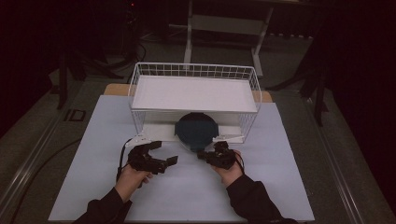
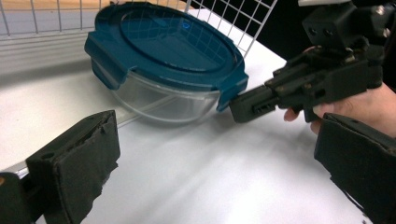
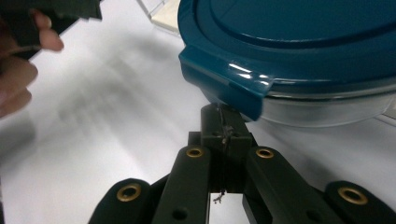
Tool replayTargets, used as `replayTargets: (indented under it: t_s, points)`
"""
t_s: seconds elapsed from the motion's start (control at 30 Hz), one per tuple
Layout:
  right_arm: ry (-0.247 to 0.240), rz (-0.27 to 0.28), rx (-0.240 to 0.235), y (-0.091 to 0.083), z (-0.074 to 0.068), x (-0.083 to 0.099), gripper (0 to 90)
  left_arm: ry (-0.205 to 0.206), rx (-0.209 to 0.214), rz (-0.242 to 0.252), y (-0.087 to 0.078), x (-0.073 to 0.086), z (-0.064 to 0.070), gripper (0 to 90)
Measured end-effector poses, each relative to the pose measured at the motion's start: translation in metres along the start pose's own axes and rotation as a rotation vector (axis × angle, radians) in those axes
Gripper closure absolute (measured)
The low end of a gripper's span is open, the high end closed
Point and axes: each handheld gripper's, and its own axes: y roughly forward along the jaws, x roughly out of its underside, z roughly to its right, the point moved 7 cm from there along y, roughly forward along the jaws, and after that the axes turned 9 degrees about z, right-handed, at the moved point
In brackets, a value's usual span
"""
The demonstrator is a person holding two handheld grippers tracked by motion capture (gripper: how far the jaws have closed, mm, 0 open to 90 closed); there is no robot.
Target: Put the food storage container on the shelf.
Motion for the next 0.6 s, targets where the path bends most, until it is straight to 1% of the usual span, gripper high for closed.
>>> replayTargets:
  t_s: [0.17,0.3,0.47,0.6]
  points:
    - [-0.007,0.017,0.029,0.004,0.008,-0.007,89.7,-0.004,-0.004,0.002,0.000,0.000,-0.001,0.5]
    - [-0.010,0.029,0.048,0.009,0.015,-0.014,89.7,0.006,-0.004,-0.001,0.001,0.001,-0.001,0.5]
    - [0.005,0.040,0.060,0.017,0.022,-0.020,89.7,0.004,-0.001,0.002,0.001,0.001,-0.001,0.5]
    - [0.002,0.048,0.077,0.023,0.025,-0.025,89.7,0.003,-0.001,0.005,0.001,0.000,-0.002,0.5]
